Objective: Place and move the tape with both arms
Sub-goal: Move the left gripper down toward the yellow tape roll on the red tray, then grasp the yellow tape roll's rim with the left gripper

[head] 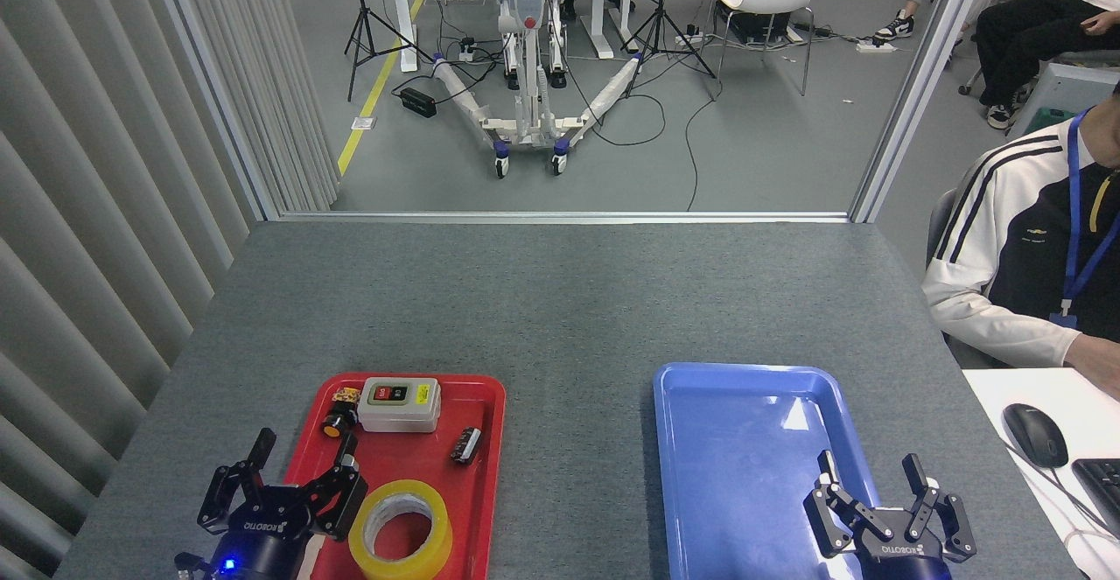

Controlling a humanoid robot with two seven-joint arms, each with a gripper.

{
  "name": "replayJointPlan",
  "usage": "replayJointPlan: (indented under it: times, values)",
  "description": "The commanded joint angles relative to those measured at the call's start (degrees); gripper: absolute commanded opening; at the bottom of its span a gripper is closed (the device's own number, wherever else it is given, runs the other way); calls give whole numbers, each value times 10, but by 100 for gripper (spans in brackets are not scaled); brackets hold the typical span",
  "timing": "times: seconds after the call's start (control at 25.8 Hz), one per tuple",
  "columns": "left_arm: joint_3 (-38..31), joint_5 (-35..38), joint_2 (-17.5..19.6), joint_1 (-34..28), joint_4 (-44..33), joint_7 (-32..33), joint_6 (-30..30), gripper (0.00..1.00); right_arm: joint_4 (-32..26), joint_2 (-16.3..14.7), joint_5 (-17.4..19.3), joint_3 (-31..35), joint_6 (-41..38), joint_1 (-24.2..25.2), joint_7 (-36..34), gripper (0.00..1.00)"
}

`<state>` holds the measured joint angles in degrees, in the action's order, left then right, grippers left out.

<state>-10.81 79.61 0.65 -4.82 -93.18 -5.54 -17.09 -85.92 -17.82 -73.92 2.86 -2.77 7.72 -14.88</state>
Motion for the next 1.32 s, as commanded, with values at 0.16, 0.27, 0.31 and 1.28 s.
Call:
replayJointPlan:
  times: [0.16,0.27,0.31,1.28]
  values:
    - [4,-10,2,7,1,25,-13,100,-11,2,-1,2,0,0,-1,99]
    - [4,-10,2,12,-3,53,-37,100,-15,1,-1,3,1,0,-1,100]
    - [4,-10,1,21,-3,53,-46,100,-15,1,-1,2,1,0,-1,99]
    - [109,-9,112,271,211,607,-279,100,-27,2,-2,2,1,1,43,99]
